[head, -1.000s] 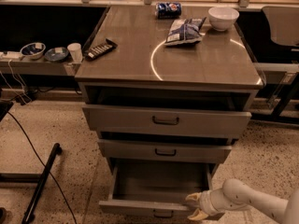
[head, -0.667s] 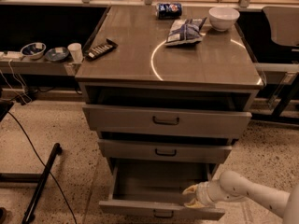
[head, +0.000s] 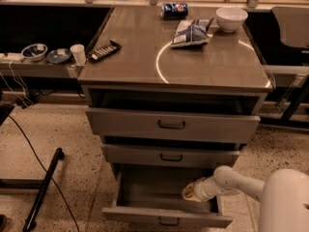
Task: Open bottom drawer
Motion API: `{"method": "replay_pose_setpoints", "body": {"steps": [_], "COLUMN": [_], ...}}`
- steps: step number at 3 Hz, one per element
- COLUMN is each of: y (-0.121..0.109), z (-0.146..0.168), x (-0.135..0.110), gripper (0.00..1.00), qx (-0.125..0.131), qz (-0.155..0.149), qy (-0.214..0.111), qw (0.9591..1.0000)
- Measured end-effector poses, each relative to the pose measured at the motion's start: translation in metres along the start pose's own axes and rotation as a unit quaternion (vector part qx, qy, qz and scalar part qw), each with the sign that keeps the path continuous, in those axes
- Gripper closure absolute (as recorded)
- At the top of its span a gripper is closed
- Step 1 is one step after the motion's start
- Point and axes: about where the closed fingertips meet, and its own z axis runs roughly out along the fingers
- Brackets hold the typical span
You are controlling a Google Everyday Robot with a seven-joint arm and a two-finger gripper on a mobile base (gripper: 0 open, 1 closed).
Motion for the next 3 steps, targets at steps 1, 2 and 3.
{"method": "replay_pose_setpoints", "body": {"steps": [1,2,3], "y": [-0.008,0.000,0.021], "z": [0.035,0.061,0.069], "x": [0.027,0.046,0.050], "gripper": [1.00,1.00,1.00], "qx": [-0.008,-0.026,-0.060], "qz": [0.021,0.030,0.016], "qy": [0.005,0.008,0.010], "qw": [0.9997,0.9992,0.9980]}}
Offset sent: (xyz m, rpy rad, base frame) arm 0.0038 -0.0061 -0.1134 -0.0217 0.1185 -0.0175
